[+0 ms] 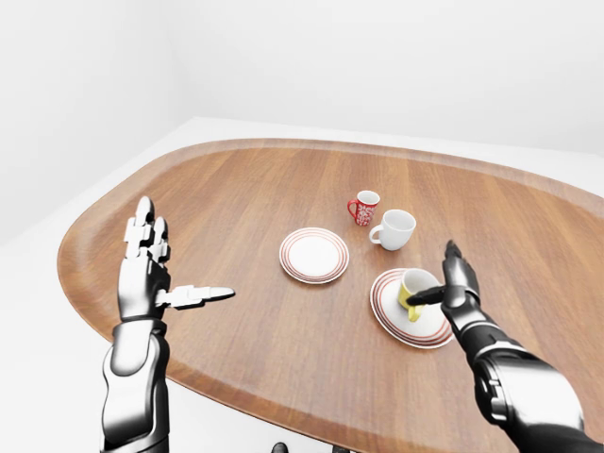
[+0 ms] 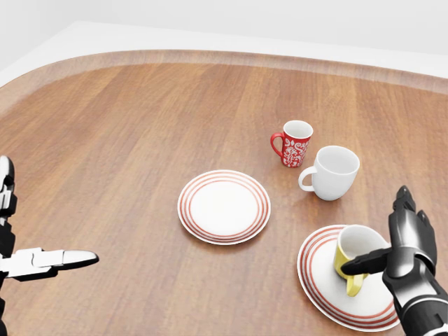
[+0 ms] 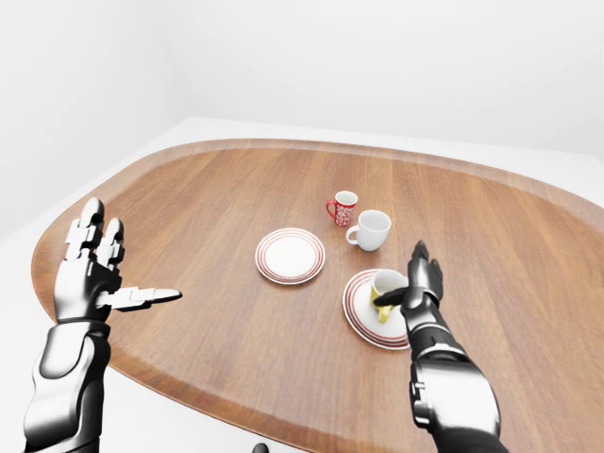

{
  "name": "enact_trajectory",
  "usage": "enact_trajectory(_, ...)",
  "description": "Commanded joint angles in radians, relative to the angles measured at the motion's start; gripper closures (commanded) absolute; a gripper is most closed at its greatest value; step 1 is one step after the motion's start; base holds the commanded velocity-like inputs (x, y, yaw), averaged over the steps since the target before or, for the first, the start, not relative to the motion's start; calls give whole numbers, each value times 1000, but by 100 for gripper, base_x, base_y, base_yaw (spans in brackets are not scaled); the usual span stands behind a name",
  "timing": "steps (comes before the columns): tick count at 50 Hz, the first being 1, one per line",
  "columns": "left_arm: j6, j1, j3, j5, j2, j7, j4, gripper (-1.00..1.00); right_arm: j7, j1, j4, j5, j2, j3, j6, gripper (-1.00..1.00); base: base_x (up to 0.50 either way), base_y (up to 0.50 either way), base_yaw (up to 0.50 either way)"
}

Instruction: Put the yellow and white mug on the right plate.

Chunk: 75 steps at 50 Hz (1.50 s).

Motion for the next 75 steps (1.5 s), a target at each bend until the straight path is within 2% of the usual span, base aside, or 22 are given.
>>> enact_trajectory(1,0,-1,-3,3,-1,0,1,-100,12,-17,-6,20,-15,-3,0,-100,0,0,0)
enact_trajectory(23,0,0,-7,6,-2,0,9,-100,60,-91,-63,116,-72,10,0,-100,0,0,0)
enact_trajectory(39,0,1,-7,6,-3,0,7,-100,118,-79,-198,185,-97,8,0,-100,0,0,0)
enact_trajectory(48,0,4,-10,8,-5,-1,0,-100,167,-13,-390,219,-89,-14,0,-100,0,0,0)
enact_trajectory(56,0,8,-10,8,-7,-4,-10,-100,256,134,-791,259,-49,-64,0,-100,0,0,0)
enact_trajectory(61,0,8,-10,8,-8,-5,-12,-100,298,196,-997,266,-24,-91,78,-100,0,0,0)
enact_trajectory(64,0,10,-11,8,-9,-7,-22,-100,326,245,-1141,268,-1,-101,136,-100,0,0,0)
enact_trajectory(65,0,10,-10,8,-9,-8,-19,-100,340,267,-1211,271,9,-106,167,-100,0,0,0)
enact_trajectory(66,0,10,-9,7,-9,-8,-21,-100,348,275,-1239,272,15,-110,175,-100,0,0,0)
enact_trajectory(75,0,11,-9,8,-10,-10,-30,-100,408,344,-1485,273,55,-133,175,-100,0,0,0)
